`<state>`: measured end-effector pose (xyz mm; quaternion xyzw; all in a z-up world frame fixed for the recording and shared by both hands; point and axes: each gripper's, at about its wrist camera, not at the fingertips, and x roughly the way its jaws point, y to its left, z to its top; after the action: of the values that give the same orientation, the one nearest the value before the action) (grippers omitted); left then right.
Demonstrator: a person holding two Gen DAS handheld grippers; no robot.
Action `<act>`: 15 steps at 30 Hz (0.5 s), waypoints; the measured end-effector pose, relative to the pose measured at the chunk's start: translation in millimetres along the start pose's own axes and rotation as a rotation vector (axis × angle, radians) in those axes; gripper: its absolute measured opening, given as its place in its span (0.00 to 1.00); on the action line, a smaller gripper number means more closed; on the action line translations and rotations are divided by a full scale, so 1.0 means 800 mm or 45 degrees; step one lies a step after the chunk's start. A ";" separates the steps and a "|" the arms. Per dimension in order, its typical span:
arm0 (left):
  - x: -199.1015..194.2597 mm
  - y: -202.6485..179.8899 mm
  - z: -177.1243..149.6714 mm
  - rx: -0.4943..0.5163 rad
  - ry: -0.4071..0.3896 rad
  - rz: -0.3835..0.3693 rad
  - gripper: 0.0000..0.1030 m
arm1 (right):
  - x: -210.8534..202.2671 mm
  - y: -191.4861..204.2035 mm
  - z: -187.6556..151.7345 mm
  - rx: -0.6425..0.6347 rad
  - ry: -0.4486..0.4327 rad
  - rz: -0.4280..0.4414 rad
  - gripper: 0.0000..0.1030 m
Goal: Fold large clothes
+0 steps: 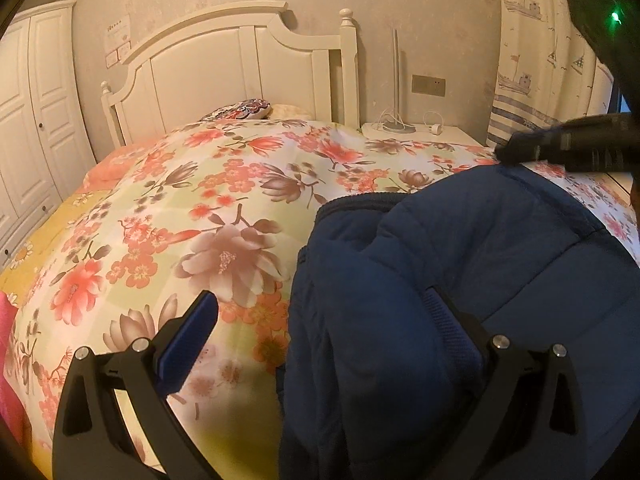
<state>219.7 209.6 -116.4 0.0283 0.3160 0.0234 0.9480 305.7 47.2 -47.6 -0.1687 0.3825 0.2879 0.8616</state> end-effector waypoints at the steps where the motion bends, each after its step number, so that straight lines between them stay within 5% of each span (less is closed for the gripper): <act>1: 0.000 0.000 0.000 0.001 -0.001 0.003 0.98 | 0.015 0.009 -0.004 -0.035 0.056 -0.019 0.38; 6: -0.012 -0.002 0.006 0.076 0.006 0.091 0.98 | 0.036 0.018 -0.009 -0.081 0.122 -0.067 0.38; 10: -0.070 -0.004 0.007 0.173 -0.053 0.263 0.98 | 0.025 0.025 -0.010 -0.115 0.107 -0.108 0.38; 12: -0.106 -0.007 -0.007 0.208 -0.080 0.216 0.98 | 0.023 0.026 -0.010 -0.108 0.097 -0.112 0.38; 13: -0.117 -0.010 -0.021 0.218 -0.048 0.135 0.98 | 0.023 0.026 -0.010 -0.108 0.098 -0.114 0.38; 15: -0.112 -0.014 -0.044 0.228 0.035 0.118 0.98 | 0.021 0.026 -0.008 -0.105 0.098 -0.114 0.38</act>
<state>127.0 194.3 -91.8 0.1271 0.3281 0.0393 0.9352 298.0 66.6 -65.9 -0.2320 0.3954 0.2580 0.8505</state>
